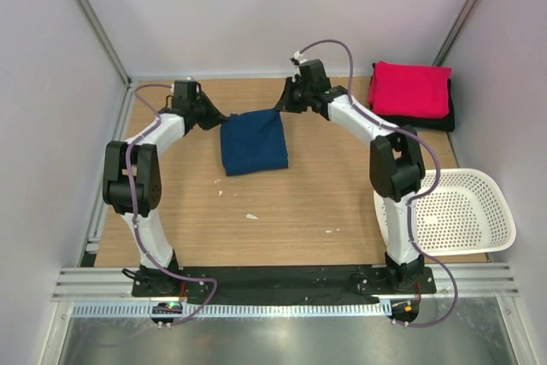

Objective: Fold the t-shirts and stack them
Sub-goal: Fold the tshirt

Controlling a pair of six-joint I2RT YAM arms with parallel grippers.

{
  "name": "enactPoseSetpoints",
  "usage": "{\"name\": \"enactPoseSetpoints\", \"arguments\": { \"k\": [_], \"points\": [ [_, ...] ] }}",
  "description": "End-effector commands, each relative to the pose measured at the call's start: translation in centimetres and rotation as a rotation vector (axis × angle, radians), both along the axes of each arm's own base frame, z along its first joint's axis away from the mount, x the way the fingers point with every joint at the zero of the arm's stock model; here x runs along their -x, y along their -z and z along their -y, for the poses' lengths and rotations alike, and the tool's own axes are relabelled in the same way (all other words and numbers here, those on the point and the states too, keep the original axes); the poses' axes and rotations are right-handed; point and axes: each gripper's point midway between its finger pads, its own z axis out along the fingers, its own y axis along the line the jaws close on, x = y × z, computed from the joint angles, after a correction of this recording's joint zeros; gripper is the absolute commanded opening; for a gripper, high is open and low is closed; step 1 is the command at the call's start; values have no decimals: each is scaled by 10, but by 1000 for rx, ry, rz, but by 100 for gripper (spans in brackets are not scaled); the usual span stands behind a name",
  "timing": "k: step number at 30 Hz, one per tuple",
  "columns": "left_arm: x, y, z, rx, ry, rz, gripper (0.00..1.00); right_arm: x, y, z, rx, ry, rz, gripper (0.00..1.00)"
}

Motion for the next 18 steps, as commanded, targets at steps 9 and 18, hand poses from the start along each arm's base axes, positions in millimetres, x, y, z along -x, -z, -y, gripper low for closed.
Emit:
{"name": "enactPoseSetpoints", "arguments": {
  "k": [9, 18],
  "points": [
    [-38, -46, 13, 44, 65, 148, 1, -15, -42, 36, 38, 134, 136, 1],
    [-76, -12, 17, 39, 59, 121, 2, -47, 5, 61, 43, 209, 69, 1]
  ]
}}
